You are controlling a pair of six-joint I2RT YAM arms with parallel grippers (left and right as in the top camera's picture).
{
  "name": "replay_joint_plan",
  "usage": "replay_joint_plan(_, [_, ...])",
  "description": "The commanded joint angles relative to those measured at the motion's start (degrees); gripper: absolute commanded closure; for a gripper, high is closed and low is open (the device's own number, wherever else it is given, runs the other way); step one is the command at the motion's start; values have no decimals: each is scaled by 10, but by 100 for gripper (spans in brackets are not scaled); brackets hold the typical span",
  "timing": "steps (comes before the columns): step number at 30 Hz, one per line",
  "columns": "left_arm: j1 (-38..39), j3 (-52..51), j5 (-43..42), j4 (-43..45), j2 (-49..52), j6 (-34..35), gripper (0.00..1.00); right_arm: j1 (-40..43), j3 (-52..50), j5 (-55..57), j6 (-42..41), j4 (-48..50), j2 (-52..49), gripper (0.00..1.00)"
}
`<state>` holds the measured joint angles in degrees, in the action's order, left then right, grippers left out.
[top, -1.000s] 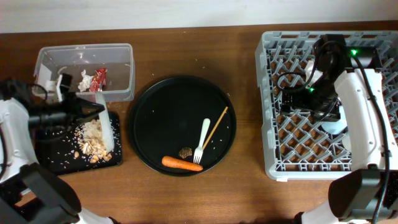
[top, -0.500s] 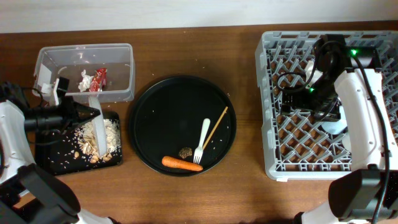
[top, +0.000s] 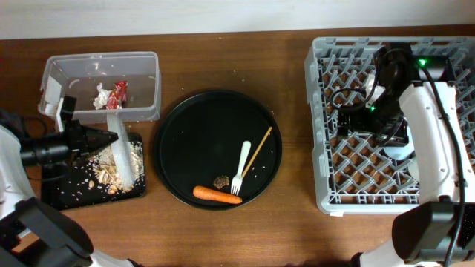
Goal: Sort waste into correct bins and load items into the dishwasher rack
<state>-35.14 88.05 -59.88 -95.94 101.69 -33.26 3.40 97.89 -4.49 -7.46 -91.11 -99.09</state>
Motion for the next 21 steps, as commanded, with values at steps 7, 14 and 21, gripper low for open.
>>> replay_joint_plan(7, [118, -3, -10, 18, -56, -30, 100, 0, -2, 7, 2, -11, 1, 1])
replay_joint_plan(14, [523, -3, 120, 439, -62, 305, 100, 76, -2, 160, -116, -37, 44, 1])
replay_joint_plan(21, [638, -3, 303, 581, -60, 476, 100, 157, -6, 64, -61, -34, 78, 1])
